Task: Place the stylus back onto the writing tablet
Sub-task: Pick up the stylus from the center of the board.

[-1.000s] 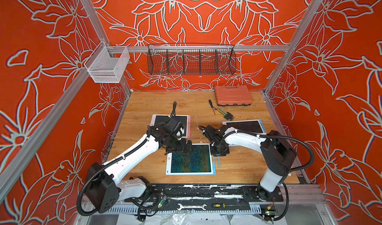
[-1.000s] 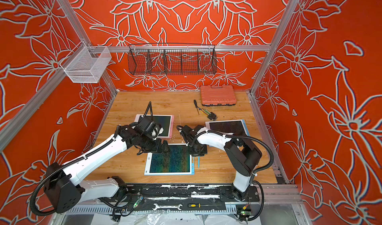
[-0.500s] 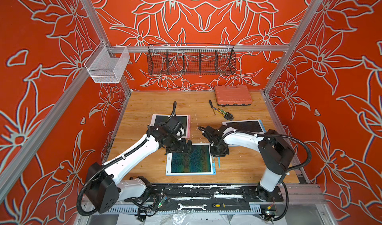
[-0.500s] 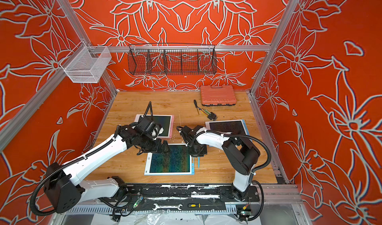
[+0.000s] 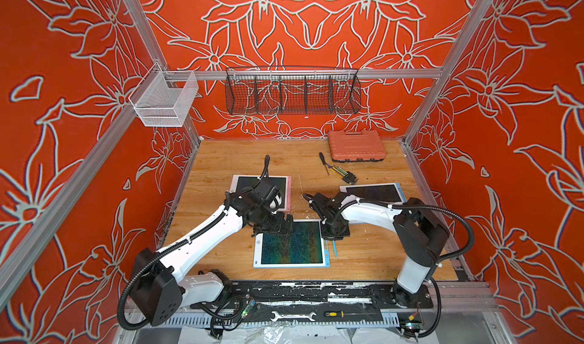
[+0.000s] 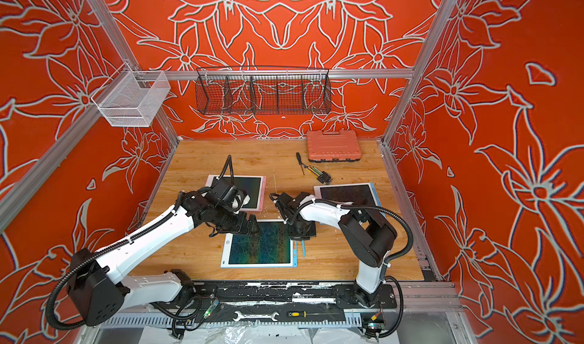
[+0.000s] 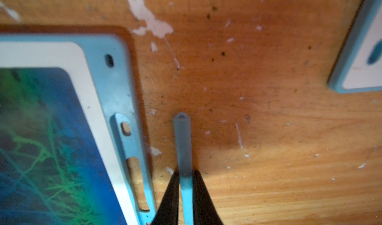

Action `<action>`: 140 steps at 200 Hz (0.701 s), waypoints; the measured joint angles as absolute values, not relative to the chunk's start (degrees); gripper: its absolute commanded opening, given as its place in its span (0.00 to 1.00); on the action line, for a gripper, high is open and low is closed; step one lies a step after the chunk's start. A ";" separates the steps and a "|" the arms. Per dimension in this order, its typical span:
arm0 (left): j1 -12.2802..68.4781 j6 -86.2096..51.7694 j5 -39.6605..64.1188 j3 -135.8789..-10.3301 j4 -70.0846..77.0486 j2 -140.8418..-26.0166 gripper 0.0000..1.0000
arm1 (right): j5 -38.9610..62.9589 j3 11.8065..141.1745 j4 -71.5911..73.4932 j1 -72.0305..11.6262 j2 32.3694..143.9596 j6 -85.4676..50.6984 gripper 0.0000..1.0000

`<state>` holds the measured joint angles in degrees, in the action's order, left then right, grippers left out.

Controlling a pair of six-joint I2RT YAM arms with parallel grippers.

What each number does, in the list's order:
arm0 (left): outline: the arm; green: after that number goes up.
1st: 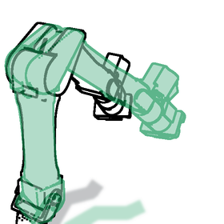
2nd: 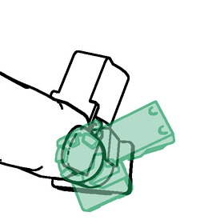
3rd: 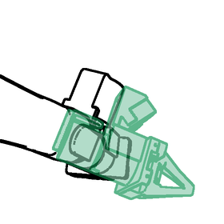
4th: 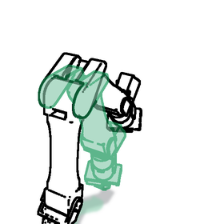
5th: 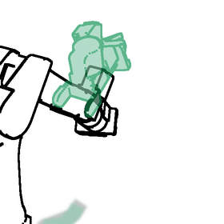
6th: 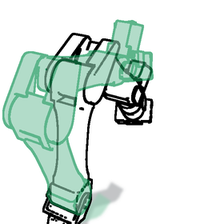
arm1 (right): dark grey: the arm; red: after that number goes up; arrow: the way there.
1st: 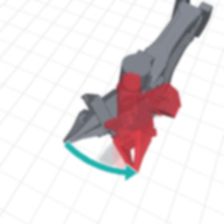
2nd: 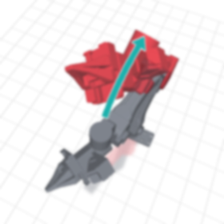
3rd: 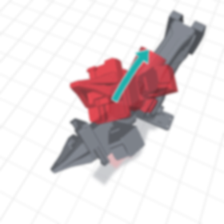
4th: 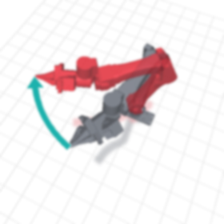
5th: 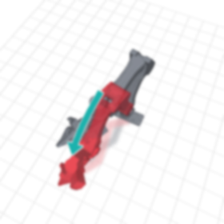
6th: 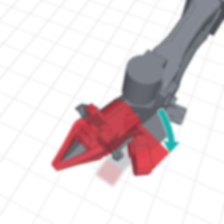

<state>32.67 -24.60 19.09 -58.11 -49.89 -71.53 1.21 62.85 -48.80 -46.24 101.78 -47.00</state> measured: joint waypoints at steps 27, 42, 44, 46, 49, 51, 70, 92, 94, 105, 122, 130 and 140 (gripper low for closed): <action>32.62 -24.51 19.09 -58.11 -49.89 -71.53 0.97 | 1.45 62.83 -48.66 -46.24 101.78 -47.03 0.12; 32.62 -24.45 19.09 -58.11 -49.89 -71.53 0.97 | 1.54 62.83 -48.66 -46.24 101.78 -47.13 0.09; 32.62 -24.43 19.09 -58.11 -49.89 -71.53 0.97 | 1.54 62.83 -48.66 -46.24 101.78 -47.18 0.09; 32.62 -24.45 19.09 -58.11 -49.89 -71.53 0.97 | 1.54 62.83 -48.66 -46.24 101.78 -47.20 0.08; 32.62 -24.43 19.09 -58.11 -49.89 -71.53 0.97 | 1.54 62.83 -48.66 -46.24 101.78 -47.20 0.08; 32.62 -24.43 19.09 -58.11 -49.89 -71.53 0.97 | 1.56 62.83 -48.66 -46.24 101.78 -47.20 0.08; 32.62 -24.43 19.09 -58.11 -49.89 -71.53 0.97 | 1.56 62.83 -48.66 -46.24 101.78 -47.20 0.07; 32.62 -24.43 19.07 -58.11 -49.89 -71.53 0.97 | 1.56 62.83 -48.66 -46.24 101.78 -47.20 0.06; 32.62 -24.43 19.07 -58.11 -49.89 -71.53 0.97 | 1.56 62.83 -48.66 -46.24 101.78 -47.20 0.06; 32.62 -24.43 19.03 -58.11 -49.91 -71.53 0.97 | 1.56 62.83 -48.66 -46.24 101.75 -47.20 0.06; 32.62 -24.40 18.92 -58.11 -49.91 -71.53 0.97 | 1.56 62.83 -48.69 -46.24 101.67 -47.20 0.06; 32.60 -24.40 18.90 -58.11 -49.91 -71.53 0.97 | 1.56 62.83 -48.69 -46.24 101.67 -47.20 0.06; 32.58 -24.40 18.90 -58.11 -49.95 -71.53 0.97 | 1.54 62.83 -48.69 -46.24 101.65 -47.20 0.06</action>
